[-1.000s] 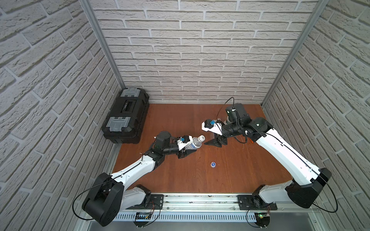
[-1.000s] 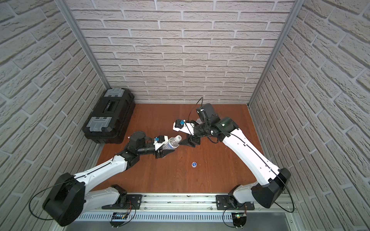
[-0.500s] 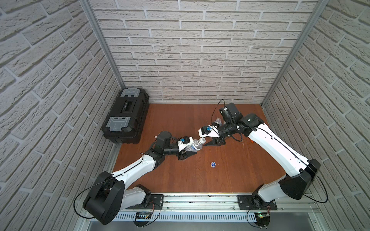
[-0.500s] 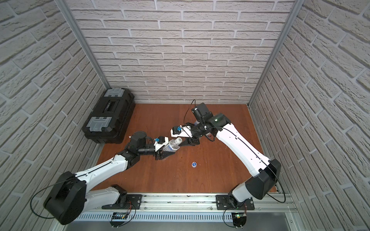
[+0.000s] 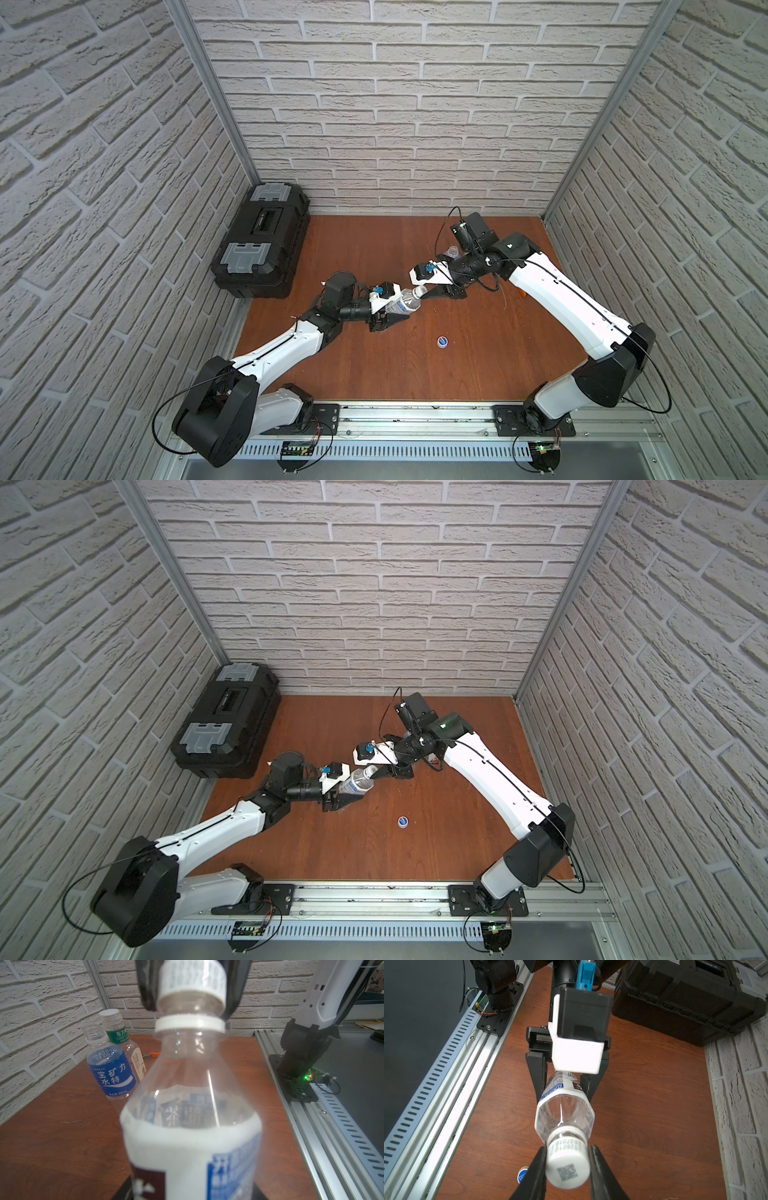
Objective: Screw on the bottle caps
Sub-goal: Screw the bottle cap onto the plastic bottle.
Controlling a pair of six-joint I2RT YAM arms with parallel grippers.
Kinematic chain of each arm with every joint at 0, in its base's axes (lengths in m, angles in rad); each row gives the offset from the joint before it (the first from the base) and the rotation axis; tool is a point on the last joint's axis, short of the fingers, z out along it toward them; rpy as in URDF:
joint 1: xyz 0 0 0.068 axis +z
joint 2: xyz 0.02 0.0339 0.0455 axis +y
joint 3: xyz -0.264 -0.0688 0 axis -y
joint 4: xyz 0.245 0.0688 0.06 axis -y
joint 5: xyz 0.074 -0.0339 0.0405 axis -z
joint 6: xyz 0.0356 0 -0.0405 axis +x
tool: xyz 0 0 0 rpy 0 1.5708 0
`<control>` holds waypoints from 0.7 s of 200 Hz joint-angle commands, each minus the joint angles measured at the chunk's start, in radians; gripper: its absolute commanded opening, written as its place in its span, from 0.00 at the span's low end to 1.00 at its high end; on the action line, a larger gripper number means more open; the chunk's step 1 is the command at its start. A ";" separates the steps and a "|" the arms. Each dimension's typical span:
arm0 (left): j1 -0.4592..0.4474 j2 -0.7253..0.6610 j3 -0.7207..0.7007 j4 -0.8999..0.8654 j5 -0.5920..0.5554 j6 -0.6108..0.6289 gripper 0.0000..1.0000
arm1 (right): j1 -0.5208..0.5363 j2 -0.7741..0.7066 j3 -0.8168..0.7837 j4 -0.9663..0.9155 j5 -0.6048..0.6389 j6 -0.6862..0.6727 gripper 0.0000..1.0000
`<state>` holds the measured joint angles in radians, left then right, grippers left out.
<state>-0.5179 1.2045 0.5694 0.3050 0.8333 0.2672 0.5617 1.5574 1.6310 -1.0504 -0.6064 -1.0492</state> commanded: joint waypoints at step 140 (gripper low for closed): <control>-0.222 -0.138 -0.065 0.258 -0.658 0.147 0.38 | 0.029 0.090 -0.060 0.214 0.188 1.338 0.36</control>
<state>-0.6716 1.1030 0.4923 0.2977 0.2855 0.3374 0.5659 1.6249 1.5948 -0.9581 -0.5236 -0.1638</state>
